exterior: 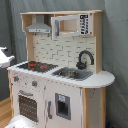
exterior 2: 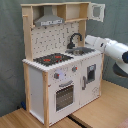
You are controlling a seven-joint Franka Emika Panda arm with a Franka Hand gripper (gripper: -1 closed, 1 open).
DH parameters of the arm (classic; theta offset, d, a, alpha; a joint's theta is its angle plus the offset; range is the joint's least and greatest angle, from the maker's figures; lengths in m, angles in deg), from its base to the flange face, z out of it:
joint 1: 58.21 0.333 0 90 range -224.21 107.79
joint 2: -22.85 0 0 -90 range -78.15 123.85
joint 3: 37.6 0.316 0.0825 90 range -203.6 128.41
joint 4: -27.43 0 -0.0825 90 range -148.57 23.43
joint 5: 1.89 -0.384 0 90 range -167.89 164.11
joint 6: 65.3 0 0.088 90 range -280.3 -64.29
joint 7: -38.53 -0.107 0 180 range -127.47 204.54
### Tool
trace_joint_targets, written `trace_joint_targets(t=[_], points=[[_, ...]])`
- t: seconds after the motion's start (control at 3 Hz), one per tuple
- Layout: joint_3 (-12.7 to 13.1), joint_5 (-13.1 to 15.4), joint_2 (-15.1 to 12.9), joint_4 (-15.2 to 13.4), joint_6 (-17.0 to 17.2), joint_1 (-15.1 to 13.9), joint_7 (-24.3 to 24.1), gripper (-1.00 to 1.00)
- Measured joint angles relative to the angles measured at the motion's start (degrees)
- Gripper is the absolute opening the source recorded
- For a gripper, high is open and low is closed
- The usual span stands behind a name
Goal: Play with the kitchen
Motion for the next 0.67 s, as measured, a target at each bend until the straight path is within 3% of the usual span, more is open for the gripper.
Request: trace_joint_targets(t=[0.67], points=[[-4.7, 6.6, 0.1, 3.4, 7.1, 0.0, -5.2, 1.0]])
